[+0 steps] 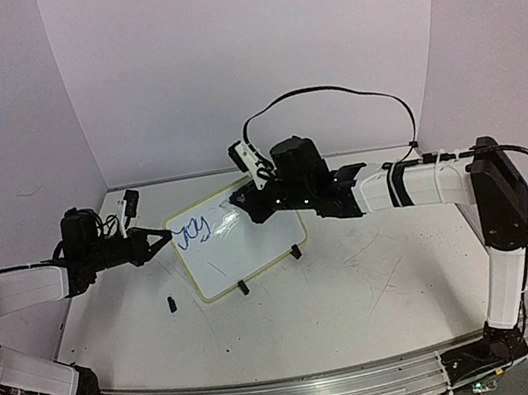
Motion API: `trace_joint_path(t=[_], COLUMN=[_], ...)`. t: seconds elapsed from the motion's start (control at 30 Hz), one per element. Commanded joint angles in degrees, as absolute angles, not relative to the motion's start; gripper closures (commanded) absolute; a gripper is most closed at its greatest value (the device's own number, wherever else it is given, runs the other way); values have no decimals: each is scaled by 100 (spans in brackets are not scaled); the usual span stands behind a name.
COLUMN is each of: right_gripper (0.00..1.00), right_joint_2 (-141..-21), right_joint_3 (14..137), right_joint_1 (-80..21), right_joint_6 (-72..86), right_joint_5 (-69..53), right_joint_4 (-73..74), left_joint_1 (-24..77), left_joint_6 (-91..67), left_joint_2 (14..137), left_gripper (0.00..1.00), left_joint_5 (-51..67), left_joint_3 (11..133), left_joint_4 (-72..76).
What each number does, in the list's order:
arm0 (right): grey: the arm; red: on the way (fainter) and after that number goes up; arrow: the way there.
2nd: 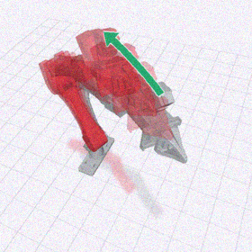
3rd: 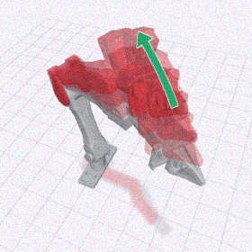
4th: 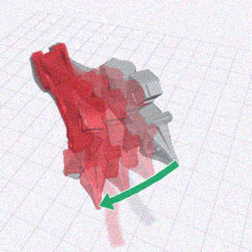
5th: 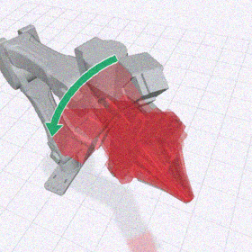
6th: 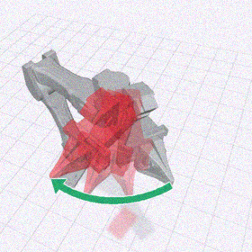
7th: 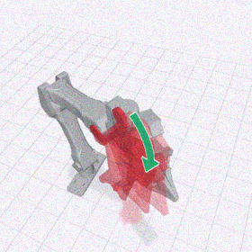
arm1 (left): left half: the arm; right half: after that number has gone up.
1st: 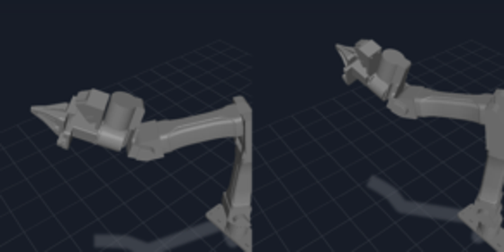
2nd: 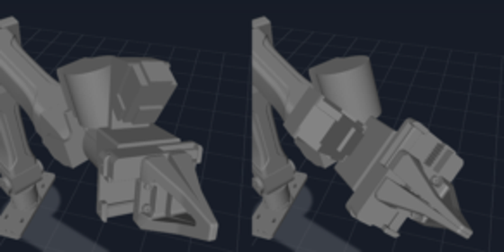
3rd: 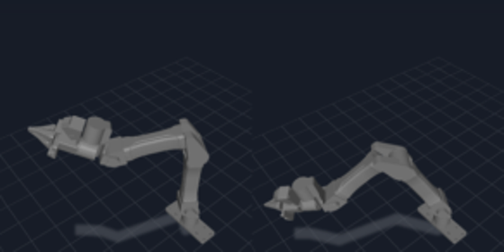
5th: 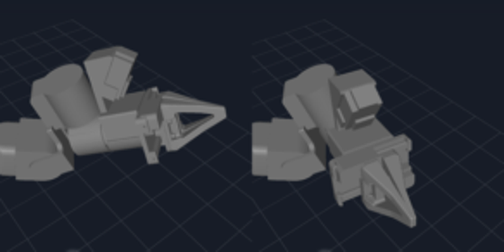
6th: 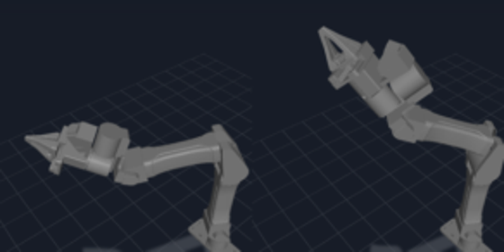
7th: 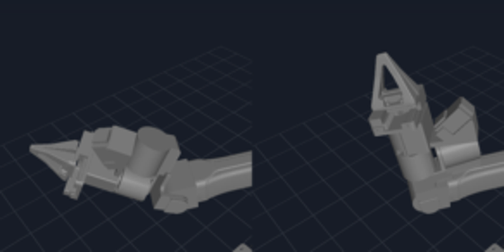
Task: Write a sentence on the whiteboard
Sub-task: Write on the whiteboard with the whiteboard marker without the cap.
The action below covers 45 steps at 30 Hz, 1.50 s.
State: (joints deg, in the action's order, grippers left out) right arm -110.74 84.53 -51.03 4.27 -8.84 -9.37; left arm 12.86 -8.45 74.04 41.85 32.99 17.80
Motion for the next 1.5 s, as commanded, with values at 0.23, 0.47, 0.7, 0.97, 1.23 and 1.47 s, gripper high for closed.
trace_joint_path(t=[0.23,0.47,0.7,0.97,1.23,1.47], right_gripper=[100,100,100,100,100,100], right_joint_2=[-11428,-11395,-11326,-11142,-11021,-10738], right_joint_3=[8991,8926,8715,8386,8133,8154], right_joint_1=[-5071,-5082,-5115,-5122,-5193,-5234], right_joint_6=[369,417,497,583,684,716], right_joint_5=[-951,-1151,-1181,-1133,-1146,-1267], right_joint_4=[-987,-928,-888,-888,-888,-1106], left_joint_1=[1316,1325,1331,1330,1345,1345], left_joint_6=[-352,-347,-343,-351,-352,-361], left_joint_2=[7356,7374,7365,7366,7348,7370], left_gripper=[100,100,100,100,100,100], left_joint_5=[3929,3929,3916,3929,3929,3942], left_joint_3=[3507,3515,3516,3524,3524,3533], left_joint_4=[1652,1648,1643,1632,1622,1622])
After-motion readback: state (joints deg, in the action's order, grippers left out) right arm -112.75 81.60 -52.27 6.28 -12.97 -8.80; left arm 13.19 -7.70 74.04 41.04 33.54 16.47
